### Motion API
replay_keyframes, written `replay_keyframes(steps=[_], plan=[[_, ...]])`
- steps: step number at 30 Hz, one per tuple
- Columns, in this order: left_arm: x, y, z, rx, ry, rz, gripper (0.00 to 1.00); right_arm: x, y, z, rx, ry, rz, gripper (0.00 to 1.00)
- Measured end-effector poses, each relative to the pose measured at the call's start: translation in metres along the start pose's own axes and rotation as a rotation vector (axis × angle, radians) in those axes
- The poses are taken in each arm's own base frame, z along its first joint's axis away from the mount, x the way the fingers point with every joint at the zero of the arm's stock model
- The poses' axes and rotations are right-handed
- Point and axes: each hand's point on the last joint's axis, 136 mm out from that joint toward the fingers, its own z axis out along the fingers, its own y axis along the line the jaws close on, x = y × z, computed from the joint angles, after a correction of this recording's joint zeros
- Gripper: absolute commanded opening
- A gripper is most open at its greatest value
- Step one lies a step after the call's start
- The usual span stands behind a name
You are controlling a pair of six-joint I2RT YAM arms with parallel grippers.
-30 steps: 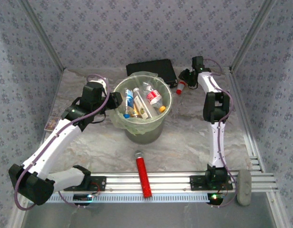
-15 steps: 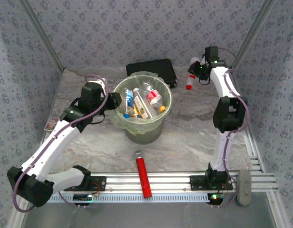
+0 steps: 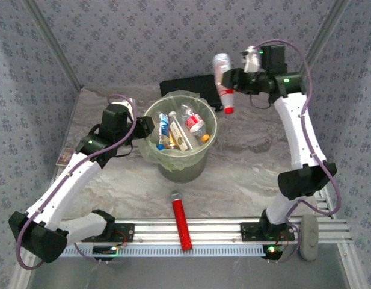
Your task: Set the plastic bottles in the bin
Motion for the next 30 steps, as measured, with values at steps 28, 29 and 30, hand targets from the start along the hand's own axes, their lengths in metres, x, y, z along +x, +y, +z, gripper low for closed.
replay_keyframes(steps=[28, 29, 30], plan=[[0.001, 0.000, 0.002, 0.001, 0.000, -0.003, 0.40, 0.120, 0.127, 0.055, -0.153, 0.322, -0.148, 0.71], [0.001, 0.000, 0.002, 0.001, 0.000, -0.003, 0.40, 0.120, 0.127, 0.054, -0.146, 0.322, -0.152, 0.71], [0.001, 0.000, 0.002, 0.001, 0.000, -0.003, 0.40, 0.120, 0.126, 0.053, -0.138, 0.322, -0.152, 0.71]])
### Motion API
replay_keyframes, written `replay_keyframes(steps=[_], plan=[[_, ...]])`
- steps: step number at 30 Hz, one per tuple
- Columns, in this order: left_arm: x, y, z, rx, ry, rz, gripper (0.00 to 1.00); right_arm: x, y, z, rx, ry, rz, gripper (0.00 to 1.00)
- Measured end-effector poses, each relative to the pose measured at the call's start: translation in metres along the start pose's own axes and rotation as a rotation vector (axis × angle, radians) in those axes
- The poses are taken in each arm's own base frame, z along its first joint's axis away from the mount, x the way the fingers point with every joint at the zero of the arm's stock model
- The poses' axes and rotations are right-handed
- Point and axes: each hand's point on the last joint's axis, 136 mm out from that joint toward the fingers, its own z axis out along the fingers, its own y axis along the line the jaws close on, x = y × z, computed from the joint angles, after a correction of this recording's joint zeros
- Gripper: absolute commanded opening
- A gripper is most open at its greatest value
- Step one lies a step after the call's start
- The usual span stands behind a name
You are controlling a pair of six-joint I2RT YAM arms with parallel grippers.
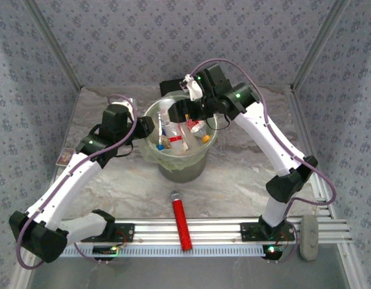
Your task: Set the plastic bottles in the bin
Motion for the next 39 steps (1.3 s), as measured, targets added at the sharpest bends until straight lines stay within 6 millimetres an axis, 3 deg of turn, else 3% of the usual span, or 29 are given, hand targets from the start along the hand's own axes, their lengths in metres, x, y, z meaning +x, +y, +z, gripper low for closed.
replay_keyframes(steps=[7, 11, 17, 26, 35, 39], plan=[[0.000, 0.000, 0.000, 0.000, 0.000, 0.000, 0.40, -0.001, -0.005, -0.006, 0.062, -0.002, -0.021, 0.58], [0.000, 0.000, 0.000, 0.000, 0.000, -0.001, 0.40, -0.003, -0.004, 0.004, 0.101, 0.004, -0.054, 0.56], [0.000, 0.000, 0.000, 0.000, 0.000, -0.001, 0.40, -0.007, -0.009, 0.024, 0.202, 0.017, -0.110, 0.60], [0.000, 0.000, 0.000, 0.000, 0.000, -0.001, 0.40, -0.022, 0.003, 0.022, 0.373, -0.057, -0.269, 0.71], [0.001, -0.001, 0.000, 0.006, 0.005, -0.001, 0.40, -0.018, -0.024, 0.041, 0.489, -0.023, -0.284, 0.68], [0.001, -0.001, 0.000, 0.005, 0.005, 0.000, 0.40, -0.019, -0.027, 0.035, 0.497, -0.047, -0.281, 0.67]])
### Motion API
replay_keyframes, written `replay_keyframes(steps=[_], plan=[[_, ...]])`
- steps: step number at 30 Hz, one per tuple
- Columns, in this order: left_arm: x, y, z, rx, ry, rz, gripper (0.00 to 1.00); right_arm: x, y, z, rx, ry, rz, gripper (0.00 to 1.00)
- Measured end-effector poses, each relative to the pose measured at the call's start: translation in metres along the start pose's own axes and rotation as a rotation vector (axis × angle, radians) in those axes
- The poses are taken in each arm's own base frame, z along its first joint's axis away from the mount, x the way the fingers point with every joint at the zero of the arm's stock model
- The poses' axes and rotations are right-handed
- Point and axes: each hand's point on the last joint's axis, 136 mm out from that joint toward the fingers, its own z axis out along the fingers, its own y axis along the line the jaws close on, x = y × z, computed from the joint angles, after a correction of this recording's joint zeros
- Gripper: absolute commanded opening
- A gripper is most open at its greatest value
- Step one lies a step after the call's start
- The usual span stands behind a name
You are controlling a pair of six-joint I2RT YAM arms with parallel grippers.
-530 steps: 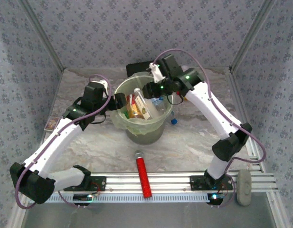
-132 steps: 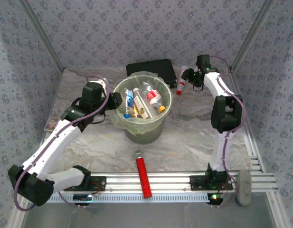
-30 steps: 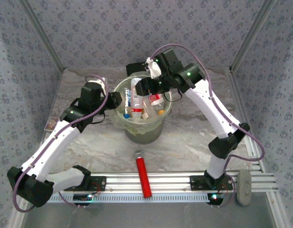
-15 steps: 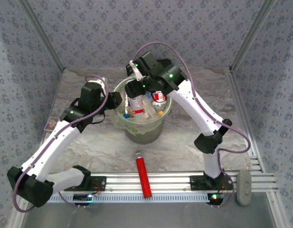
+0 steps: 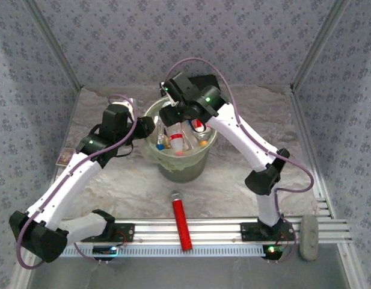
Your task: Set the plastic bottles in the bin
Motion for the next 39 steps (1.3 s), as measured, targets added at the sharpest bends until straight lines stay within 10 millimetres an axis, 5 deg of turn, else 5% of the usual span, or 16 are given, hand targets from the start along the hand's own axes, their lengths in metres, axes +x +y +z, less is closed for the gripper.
replay_keyframes(steps=[11, 30, 39], plan=[[0.000, 0.000, 0.000, 0.000, 0.001, 0.000, 0.40, 0.006, -0.046, -0.023, 0.108, -0.014, 0.044, 0.68], [0.000, 0.000, 0.000, 0.000, 0.000, 0.000, 0.40, 0.016, -0.021, -0.013, -0.003, -0.039, 0.053, 0.50], [0.000, 0.000, 0.000, 0.003, 0.002, -0.007, 0.40, 0.002, -0.022, -0.006, -0.014, -0.142, 0.076, 0.49]])
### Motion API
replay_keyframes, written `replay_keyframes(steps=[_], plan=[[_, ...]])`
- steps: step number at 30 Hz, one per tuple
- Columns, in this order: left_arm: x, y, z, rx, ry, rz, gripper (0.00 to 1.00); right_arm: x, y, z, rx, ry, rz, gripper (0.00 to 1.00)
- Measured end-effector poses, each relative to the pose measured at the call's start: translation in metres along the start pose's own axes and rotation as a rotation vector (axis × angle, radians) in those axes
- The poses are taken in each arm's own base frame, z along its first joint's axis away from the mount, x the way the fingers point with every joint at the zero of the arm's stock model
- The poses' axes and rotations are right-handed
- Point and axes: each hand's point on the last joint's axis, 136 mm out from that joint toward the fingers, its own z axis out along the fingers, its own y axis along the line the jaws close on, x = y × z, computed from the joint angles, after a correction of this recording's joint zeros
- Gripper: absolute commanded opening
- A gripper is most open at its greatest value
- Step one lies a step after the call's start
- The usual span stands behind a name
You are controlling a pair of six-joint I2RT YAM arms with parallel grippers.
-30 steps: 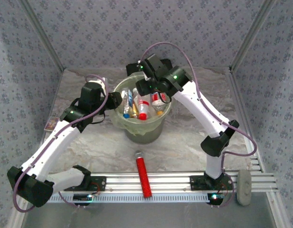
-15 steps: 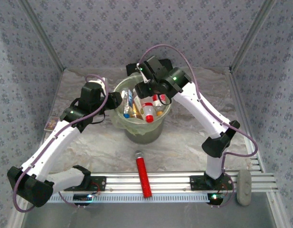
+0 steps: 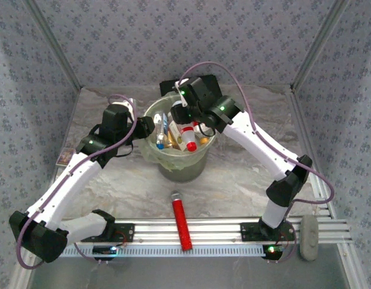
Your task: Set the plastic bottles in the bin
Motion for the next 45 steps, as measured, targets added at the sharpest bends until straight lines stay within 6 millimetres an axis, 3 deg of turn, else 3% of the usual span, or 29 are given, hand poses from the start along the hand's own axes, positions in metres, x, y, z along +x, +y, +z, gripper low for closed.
replay_keyframes(steps=[7, 13, 17, 23, 26, 27, 29, 32, 35, 37, 39, 42, 45], plan=[[0.000, 0.000, 0.000, 0.000, 0.000, 0.000, 0.40, -0.003, 0.006, -0.007, -0.039, 0.002, -0.020, 0.61], [0.000, 0.000, 0.000, 0.000, 0.000, 0.000, 0.40, -0.017, 0.015, -0.030, -0.113, -0.015, -0.019, 0.65], [-0.001, -0.001, -0.001, 0.001, 0.000, 0.003, 0.46, -0.024, 0.006, -0.044, -0.126, -0.035, 0.001, 0.67], [-0.022, -0.018, -0.017, 0.034, -0.042, 0.049, 0.69, -0.030, -0.038, -0.065, -0.075, -0.060, 0.062, 0.75], [-0.038, -0.030, -0.029, 0.060, -0.083, 0.079, 0.82, -0.028, -0.074, -0.076, -0.026, -0.074, 0.106, 0.88], [-0.043, -0.034, -0.034, 0.067, -0.097, 0.091, 0.89, -0.025, -0.088, -0.079, -0.003, -0.078, 0.121, 0.99], [-0.051, -0.036, -0.043, 0.063, -0.121, 0.116, 1.00, -0.015, -0.118, -0.083, 0.054, -0.079, 0.156, 1.00], [-0.063, -0.031, -0.057, 0.026, -0.171, 0.162, 1.00, 0.011, -0.163, -0.082, 0.149, -0.071, 0.197, 1.00], [-0.074, -0.011, -0.073, -0.070, -0.245, 0.205, 1.00, 0.049, -0.195, -0.070, 0.230, -0.037, 0.203, 1.00], [-0.076, 0.014, -0.081, -0.169, -0.299, 0.231, 1.00, 0.076, -0.211, -0.058, 0.271, -0.011, 0.211, 1.00], [-0.070, 0.047, -0.083, -0.289, -0.328, 0.247, 1.00, 0.105, -0.228, -0.045, 0.311, 0.018, 0.236, 1.00], [-0.049, 0.113, -0.075, -0.498, -0.325, 0.246, 1.00, 0.150, -0.255, -0.028, 0.377, 0.062, 0.286, 1.00], [-0.018, 0.179, -0.062, -0.670, -0.287, 0.226, 1.00, 0.191, -0.275, -0.013, 0.434, 0.093, 0.328, 1.00]])
